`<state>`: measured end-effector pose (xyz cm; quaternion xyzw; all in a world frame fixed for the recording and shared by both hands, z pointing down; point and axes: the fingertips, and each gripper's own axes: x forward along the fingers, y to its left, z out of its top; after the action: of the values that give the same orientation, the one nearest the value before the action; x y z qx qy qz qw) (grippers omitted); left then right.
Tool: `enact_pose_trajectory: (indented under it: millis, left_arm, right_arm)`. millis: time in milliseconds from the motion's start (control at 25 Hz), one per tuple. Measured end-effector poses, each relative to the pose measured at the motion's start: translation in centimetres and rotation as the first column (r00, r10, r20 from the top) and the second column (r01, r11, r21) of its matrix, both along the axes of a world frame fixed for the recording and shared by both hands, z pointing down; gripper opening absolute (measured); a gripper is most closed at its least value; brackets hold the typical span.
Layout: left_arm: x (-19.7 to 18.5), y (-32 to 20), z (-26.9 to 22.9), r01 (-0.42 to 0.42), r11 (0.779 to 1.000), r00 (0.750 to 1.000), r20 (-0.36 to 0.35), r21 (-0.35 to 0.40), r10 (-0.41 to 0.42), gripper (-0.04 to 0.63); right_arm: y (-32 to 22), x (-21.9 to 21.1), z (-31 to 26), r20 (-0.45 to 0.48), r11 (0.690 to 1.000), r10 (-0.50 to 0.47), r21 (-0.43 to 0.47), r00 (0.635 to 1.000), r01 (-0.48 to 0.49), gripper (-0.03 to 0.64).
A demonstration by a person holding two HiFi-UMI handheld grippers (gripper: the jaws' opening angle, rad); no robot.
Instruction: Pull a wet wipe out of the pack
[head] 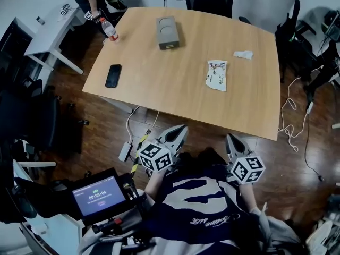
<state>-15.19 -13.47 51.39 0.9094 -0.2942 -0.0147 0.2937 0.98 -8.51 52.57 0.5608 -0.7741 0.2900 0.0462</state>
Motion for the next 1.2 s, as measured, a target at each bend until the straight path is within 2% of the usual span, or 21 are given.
enact_pose_trajectory:
  millis: [160,320,480,640,880,1200]
  left_arm:
    - [1.3,-1.8,0.9,-0.028,0.999,1.0,0.008,-0.023,0.028,0.003]
    - [1.7,-5.0,1.1,-0.005,1.0,1.0,0.021,-0.028,0.006,0.003]
    - [2.8,-10.1,1.4,0.036,0.999,0.999,0.028,-0.028,-0.036,0.003]
    - [5.7,-16.1,2.3,0.067,0.997,0.997,0.032,-0.039,-0.065,0.003]
    - [8.5,-16.4,2.2,0.015,0.997,0.998,0.054,-0.074,-0.011,0.003]
    - [13.1,-21.2,6.1,-0.076,0.988,0.986,0.141,-0.131,0.094,0.003]
  right_arm:
    - [-2.1,1.1,0.8,0.002,1.0,0.014,-0.023,1.0,-0.014,-0.011]
    - [-5.8,1.4,1.3,0.013,0.999,-0.019,-0.031,1.0,0.019,-0.011]
    - [-11.4,2.7,1.3,0.024,0.998,-0.059,-0.014,0.998,0.059,-0.011]
    - [-17.9,5.6,1.7,0.033,0.996,-0.086,-0.009,0.996,0.087,-0.011]
    - [-17.9,8.2,0.3,0.032,0.997,-0.061,-0.036,0.998,0.062,-0.011]
    - [-21.1,11.9,3.1,0.067,0.994,-0.033,-0.106,0.997,0.04,-0.011]
